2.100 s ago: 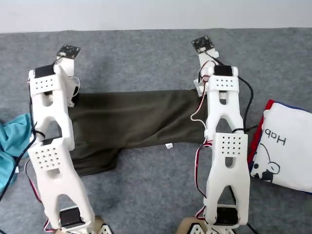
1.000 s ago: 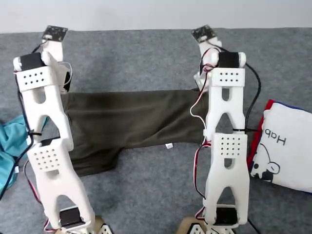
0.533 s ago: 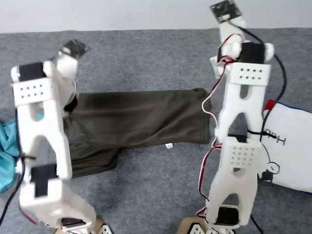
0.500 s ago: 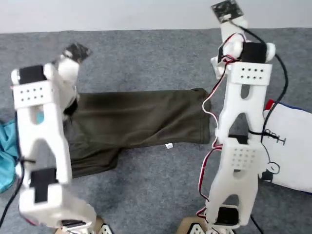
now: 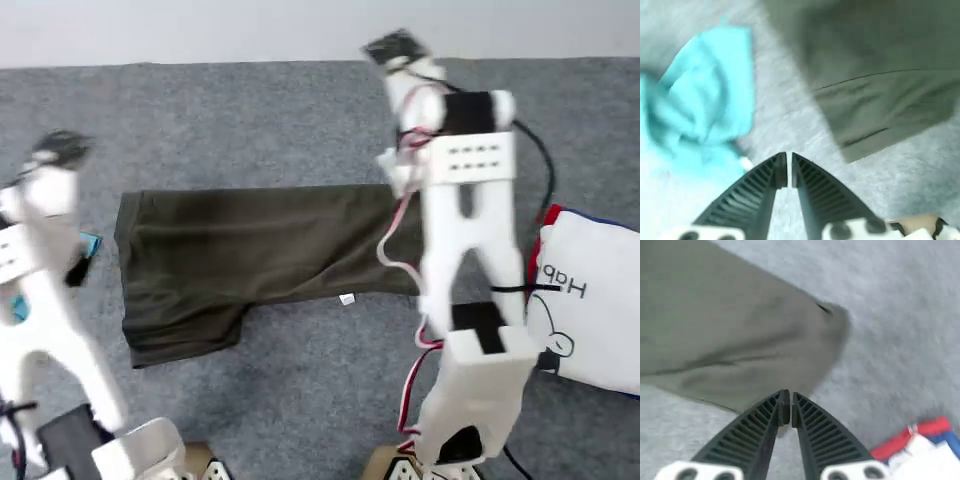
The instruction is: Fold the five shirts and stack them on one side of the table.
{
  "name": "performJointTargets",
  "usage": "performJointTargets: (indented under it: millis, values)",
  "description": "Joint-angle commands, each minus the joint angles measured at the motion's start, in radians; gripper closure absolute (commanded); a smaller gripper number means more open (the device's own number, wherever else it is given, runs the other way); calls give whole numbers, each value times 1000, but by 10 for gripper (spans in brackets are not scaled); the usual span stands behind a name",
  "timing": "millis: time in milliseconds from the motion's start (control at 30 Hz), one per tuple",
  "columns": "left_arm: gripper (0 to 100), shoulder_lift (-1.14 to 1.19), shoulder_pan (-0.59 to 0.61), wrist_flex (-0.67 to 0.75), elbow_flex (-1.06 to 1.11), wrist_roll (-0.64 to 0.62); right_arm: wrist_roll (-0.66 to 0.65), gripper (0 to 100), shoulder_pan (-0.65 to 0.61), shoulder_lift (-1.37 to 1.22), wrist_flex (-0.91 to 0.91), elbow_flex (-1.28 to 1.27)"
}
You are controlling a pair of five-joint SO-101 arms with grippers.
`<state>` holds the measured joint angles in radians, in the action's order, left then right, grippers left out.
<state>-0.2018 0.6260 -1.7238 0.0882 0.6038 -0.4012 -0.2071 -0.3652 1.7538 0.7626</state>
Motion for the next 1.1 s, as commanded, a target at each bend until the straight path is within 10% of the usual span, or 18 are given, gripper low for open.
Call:
performJointTargets:
  millis: [0, 367, 700, 1067]
  values:
    - [963, -57, 209, 15, 2, -20, -2, 977, -153, 58, 41, -12]
    - [960, -52, 644, 282, 111, -17, -60, 978, -598, -114, 39, -20]
    - [960, -52, 695, 358, 243, -17, -97, 879, -897, -265, -64, -17]
    - [960, -52, 695, 356, 246, -17, -117, 874, -921, -394, -252, -17]
